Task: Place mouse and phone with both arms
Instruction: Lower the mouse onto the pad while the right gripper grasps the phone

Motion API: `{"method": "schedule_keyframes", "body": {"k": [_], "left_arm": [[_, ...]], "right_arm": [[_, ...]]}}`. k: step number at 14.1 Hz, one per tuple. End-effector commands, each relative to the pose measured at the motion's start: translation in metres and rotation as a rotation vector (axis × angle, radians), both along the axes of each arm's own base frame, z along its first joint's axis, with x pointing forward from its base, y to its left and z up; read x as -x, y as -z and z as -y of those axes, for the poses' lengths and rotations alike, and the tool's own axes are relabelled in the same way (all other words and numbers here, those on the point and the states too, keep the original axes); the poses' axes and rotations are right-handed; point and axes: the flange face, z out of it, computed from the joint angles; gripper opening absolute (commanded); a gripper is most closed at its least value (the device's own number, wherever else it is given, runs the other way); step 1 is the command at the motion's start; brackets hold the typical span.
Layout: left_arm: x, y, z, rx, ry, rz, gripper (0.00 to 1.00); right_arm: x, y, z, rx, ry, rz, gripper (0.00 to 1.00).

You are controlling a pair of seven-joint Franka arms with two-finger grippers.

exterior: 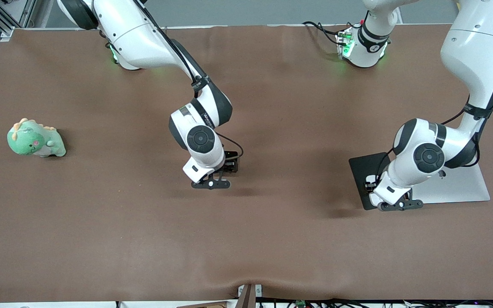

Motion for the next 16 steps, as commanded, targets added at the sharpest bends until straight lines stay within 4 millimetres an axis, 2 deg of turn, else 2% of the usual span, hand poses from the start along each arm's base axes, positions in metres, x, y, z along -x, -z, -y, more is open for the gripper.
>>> {"method": "schedule_keyframes", "body": {"k": [1,2,5,7,10,13,14,15,16], "left_arm": [[0.018,0.018,-0.009,-0.002,0.011,-0.002,0.49],[0.020,0.022,-0.017,-0.001,0.005,-0.009,0.50],[0.024,0.031,-0.021,-0.017,0.020,-0.019,0.51],[0.024,0.039,-0.041,-0.020,0.004,-0.017,0.51],[0.026,0.052,-0.043,-0.005,-0.002,-0.025,0.53],[0.026,0.053,-0.041,-0.003,-0.009,-0.027,0.56],[0.026,0.054,-0.040,-0.002,-0.010,-0.028,0.62],[0.026,0.054,-0.039,-0.002,-0.008,-0.027,0.94],[0.025,0.053,-0.039,-0.002,-0.005,-0.025,1.00]], "right_arm": [[0.008,0.017,-0.019,0.007,-0.023,-0.003,1.00],[0.011,0.022,-0.021,0.011,-0.015,-0.007,1.00],[0.015,0.037,-0.027,0.008,-0.014,0.001,1.00],[0.017,0.044,-0.028,0.012,0.022,0.005,1.00],[0.020,0.050,-0.026,0.019,0.027,-0.005,1.00],[0.021,0.056,-0.024,0.023,0.034,-0.012,1.00],[0.022,0.058,-0.024,0.025,0.034,-0.014,1.00],[0.022,0.059,-0.024,0.026,0.049,-0.014,1.00],[0.021,0.061,-0.024,0.022,0.069,-0.006,1.00]]}}
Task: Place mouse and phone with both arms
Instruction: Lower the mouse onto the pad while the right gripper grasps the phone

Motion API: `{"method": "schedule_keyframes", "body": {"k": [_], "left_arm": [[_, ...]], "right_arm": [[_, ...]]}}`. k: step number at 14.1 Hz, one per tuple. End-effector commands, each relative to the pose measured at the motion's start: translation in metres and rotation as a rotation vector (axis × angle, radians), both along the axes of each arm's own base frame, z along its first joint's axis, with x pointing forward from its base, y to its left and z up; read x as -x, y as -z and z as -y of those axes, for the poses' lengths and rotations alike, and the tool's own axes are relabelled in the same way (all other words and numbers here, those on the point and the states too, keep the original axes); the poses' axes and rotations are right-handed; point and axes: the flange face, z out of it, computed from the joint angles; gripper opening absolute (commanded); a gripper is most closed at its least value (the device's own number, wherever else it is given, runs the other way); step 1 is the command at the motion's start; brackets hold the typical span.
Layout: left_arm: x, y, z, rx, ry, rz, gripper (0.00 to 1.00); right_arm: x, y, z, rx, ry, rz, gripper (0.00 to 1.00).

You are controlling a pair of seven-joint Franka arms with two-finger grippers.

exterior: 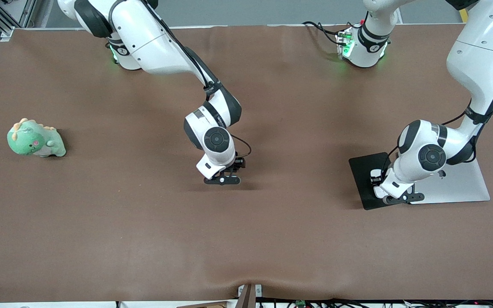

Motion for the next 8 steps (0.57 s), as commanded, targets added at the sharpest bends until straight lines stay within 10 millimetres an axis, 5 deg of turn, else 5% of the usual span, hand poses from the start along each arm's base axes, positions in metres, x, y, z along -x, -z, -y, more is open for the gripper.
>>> {"method": "schedule_keyframes", "body": {"k": [1,3,6,8], "left_arm": [[-0.001,-0.005,0.002,-0.009,0.009,0.021,1.00],[-0.007,-0.016,0.005,-0.016,0.009,0.036,1.00],[-0.020,-0.057,0.007,-0.035,0.018,0.093,1.00],[-0.032,-0.102,0.012,-0.052,0.015,0.138,1.00]], "right_arm": [[-0.001,0.005,-0.006,-0.009,0.049,0.025,1.00],[0.002,0.008,-0.009,-0.010,0.058,0.028,1.00],[0.003,0.009,-0.008,-0.006,0.060,0.024,1.00],[0.006,0.015,-0.002,0.009,0.071,0.008,0.51]]}}
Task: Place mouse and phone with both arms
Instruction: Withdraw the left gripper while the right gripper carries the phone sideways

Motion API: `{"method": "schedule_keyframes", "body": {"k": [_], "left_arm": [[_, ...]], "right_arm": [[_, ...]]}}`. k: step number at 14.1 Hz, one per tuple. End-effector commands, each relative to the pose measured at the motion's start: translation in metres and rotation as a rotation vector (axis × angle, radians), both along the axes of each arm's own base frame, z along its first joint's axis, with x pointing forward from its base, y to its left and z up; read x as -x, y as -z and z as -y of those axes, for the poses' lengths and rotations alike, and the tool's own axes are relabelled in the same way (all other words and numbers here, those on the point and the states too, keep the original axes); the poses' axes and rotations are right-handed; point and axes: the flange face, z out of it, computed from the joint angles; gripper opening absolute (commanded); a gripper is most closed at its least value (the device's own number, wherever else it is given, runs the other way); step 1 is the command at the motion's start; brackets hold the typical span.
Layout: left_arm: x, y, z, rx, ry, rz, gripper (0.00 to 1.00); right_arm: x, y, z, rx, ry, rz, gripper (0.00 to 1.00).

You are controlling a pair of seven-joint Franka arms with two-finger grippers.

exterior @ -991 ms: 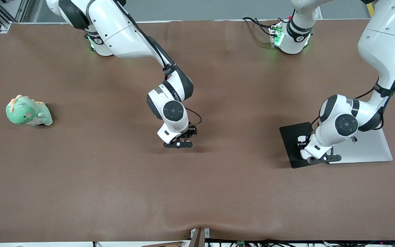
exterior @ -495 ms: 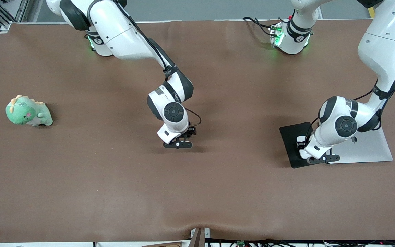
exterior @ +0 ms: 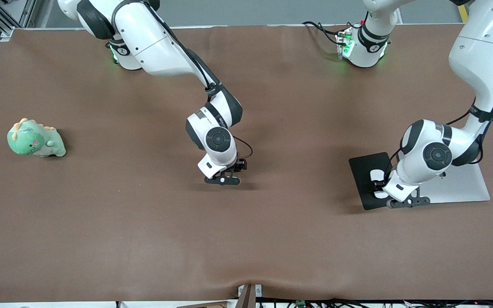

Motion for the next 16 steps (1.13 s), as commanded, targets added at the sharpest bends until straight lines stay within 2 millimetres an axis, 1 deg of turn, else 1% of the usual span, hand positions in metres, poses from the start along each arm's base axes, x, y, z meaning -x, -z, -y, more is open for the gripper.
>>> {"method": "schedule_keyframes", "body": {"k": [1,2,3,4,5,6,7,8,9,10,11,12,13,15,16], "left_arm": [[-0.013,-0.068,0.001,-0.060,-0.007,0.042,1.00],[-0.018,-0.091,0.003,-0.077,-0.013,0.041,1.00],[-0.020,-0.111,0.001,-0.096,-0.025,0.040,1.00],[-0.019,-0.131,-0.003,-0.113,-0.038,0.042,1.00],[-0.013,-0.155,-0.006,-0.116,-0.063,0.042,1.00],[-0.006,-0.178,-0.004,-0.095,-0.091,0.035,1.00],[0.002,-0.201,-0.003,-0.082,-0.115,0.028,1.00],[0.011,-0.222,-0.002,-0.083,-0.106,0.017,1.00],[0.019,-0.245,-0.002,-0.079,-0.091,0.014,1.00],[0.025,-0.264,0.001,-0.064,-0.092,0.009,1.00],[0.030,-0.283,0.002,-0.053,-0.097,-0.002,1.00],[0.035,-0.302,0.002,-0.051,-0.096,-0.019,1.00],[0.040,-0.318,0.003,-0.058,-0.095,-0.031,1.00],[0.049,-0.341,0.013,-0.069,-0.064,-0.031,1.00],[0.058,-0.354,0.018,-0.064,-0.055,-0.033,1.00]], "right_arm": [[0.005,0.008,0.001,0.012,0.026,-0.006,0.27],[0.005,0.008,0.001,0.012,0.043,-0.005,0.08],[0.005,0.005,0.001,0.013,0.070,-0.001,0.00],[0.002,-0.002,0.000,0.005,0.083,0.008,0.00],[-0.001,-0.014,0.001,0.001,0.086,0.017,0.00],[-0.008,-0.027,0.007,-0.007,0.096,0.027,0.00],[-0.015,-0.049,0.015,-0.012,0.098,0.036,0.00],[-0.027,-0.072,0.032,-0.005,0.124,0.026,0.00],[-0.040,-0.095,0.056,0.000,0.154,0.007,0.00],[-0.052,-0.114,0.080,0.001,0.164,-0.006,0.00],[-0.060,-0.128,0.100,0.003,0.156,-0.017,0.00],[-0.068,-0.134,0.123,0.012,0.155,-0.039,0.00],[-0.078,-0.141,0.151,0.012,0.161,-0.054,0.00],[-0.092,-0.158,0.210,0.017,0.149,-0.100,0.00],[-0.096,-0.167,0.238,0.018,0.144,-0.120,0.00]]}}
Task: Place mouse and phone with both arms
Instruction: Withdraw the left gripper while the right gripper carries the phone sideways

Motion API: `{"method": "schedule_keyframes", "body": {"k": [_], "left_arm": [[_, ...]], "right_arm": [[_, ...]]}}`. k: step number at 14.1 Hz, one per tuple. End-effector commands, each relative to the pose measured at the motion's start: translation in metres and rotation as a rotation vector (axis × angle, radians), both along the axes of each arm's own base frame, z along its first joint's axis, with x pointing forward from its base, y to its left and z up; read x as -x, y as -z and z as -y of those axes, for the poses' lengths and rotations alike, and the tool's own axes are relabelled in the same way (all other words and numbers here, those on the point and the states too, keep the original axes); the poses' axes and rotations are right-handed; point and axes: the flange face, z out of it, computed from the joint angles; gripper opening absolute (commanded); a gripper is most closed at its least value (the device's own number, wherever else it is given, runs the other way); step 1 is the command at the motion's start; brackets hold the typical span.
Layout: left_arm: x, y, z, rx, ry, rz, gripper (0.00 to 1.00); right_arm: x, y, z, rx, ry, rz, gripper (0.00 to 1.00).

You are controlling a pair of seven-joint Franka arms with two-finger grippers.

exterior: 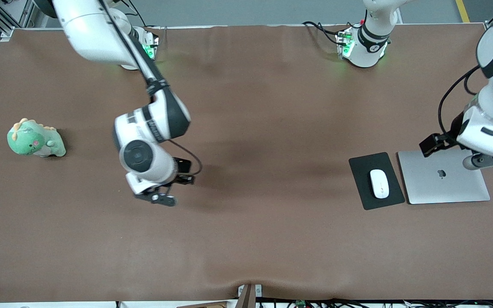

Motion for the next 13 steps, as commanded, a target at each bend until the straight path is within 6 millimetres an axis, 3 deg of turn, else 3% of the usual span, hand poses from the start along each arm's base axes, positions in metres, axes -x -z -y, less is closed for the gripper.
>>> {"method": "schedule_keyframes", "body": {"k": [1,2,4,6,8,9,11,13], "left_arm": [[0.023,-0.034,0.015,0.024,0.033,-0.011,1.00],[0.026,-0.038,0.011,0.041,0.018,-0.014,1.00],[0.038,-0.050,0.006,0.039,0.031,-0.027,1.00],[0.048,-0.061,0.002,0.066,0.020,-0.033,1.00],[0.059,-0.066,0.001,0.093,0.018,-0.045,1.00],[0.065,-0.070,0.007,0.091,0.027,-0.056,1.00],[0.067,-0.070,0.000,0.101,0.015,-0.073,1.00],[0.069,-0.076,-0.004,0.114,0.019,-0.064,1.00]], "right_arm": [[-0.001,-0.021,0.067,-0.016,0.008,-0.057,0.00],[0.003,-0.026,0.097,-0.017,0.044,-0.068,0.00],[0.025,-0.038,0.127,-0.016,0.044,-0.082,0.00],[0.032,-0.032,0.176,-0.023,0.037,-0.109,0.00],[0.032,-0.022,0.224,-0.053,-0.010,-0.118,0.00],[0.034,-0.015,0.235,-0.061,-0.028,-0.110,0.00],[0.039,0.007,0.258,-0.070,-0.043,-0.076,0.00],[0.047,0.032,0.301,-0.089,-0.113,-0.033,0.00]]}}
